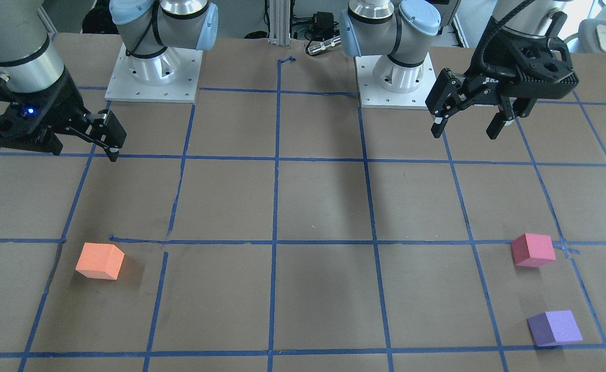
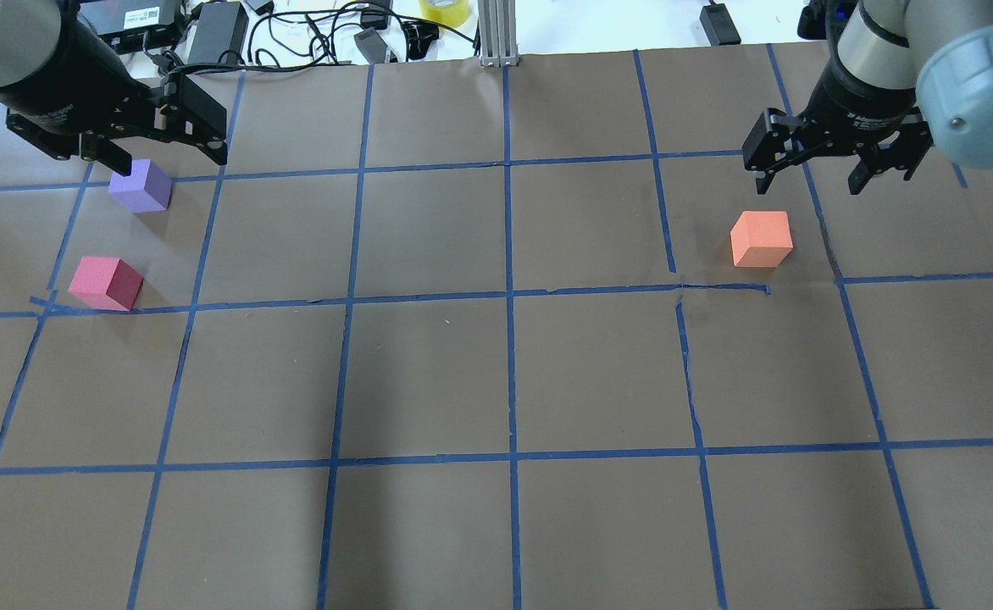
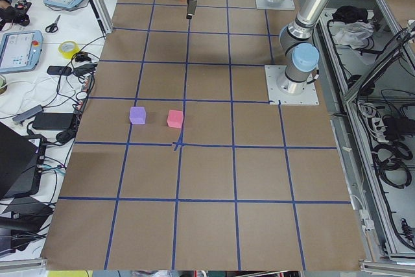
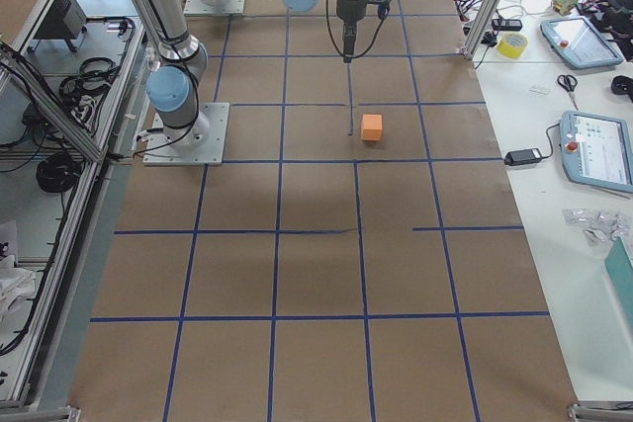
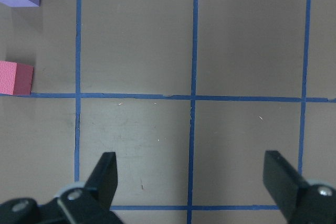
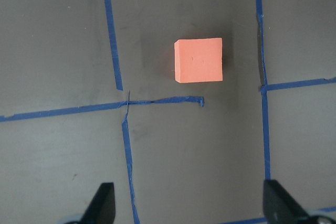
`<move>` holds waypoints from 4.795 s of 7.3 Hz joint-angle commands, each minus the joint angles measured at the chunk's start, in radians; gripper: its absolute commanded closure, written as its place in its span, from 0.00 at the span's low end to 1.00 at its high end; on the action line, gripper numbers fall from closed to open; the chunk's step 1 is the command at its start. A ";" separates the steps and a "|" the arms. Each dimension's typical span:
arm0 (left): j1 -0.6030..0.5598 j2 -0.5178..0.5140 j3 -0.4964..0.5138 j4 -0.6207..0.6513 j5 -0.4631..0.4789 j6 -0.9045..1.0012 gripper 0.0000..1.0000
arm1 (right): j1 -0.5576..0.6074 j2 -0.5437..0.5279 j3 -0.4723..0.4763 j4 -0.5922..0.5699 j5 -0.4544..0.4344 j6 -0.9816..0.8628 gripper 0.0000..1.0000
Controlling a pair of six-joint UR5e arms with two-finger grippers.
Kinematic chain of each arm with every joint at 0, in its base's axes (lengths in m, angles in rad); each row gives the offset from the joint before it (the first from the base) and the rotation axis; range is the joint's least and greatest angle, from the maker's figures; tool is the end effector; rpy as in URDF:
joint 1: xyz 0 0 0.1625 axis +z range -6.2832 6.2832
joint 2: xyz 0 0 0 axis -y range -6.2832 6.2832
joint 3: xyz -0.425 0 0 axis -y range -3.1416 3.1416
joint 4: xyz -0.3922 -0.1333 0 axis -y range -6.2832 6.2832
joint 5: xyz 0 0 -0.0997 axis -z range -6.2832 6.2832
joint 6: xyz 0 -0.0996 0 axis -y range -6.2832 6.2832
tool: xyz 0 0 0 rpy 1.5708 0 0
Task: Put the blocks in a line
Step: 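Move the right gripper over the orange cube and lower it, then close the right gripper on the orange cube and lift it, then carry the orange cube toward the table center and set it down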
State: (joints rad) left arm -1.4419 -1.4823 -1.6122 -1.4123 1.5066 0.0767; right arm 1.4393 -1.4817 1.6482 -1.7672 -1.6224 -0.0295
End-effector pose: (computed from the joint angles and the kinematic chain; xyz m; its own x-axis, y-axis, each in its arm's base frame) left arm -0.0778 -0.4861 0.5274 -0.9981 -0.0406 0.0470 -0.0495 0.9768 -0.2084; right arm 0.0579 -0.5395 0.4244 -0.9933 0.1032 0.0524 0.1018 0.9944 -0.0284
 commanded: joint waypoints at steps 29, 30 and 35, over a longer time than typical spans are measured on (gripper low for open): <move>0.000 0.008 -0.029 0.004 0.000 -0.005 0.00 | 0.163 0.386 -0.120 -0.258 0.098 0.260 1.00; 0.000 0.010 -0.029 0.004 -0.002 -0.005 0.00 | 0.214 0.424 -0.190 -0.258 0.099 0.288 1.00; 0.000 0.002 -0.028 0.004 0.000 -0.003 0.00 | 0.421 0.707 -0.492 -0.267 0.099 0.347 1.00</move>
State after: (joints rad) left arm -1.4419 -1.4785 -1.6400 -1.4082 1.5051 0.0724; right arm 1.8177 -0.8463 1.2363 -2.0342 -1.5223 0.2947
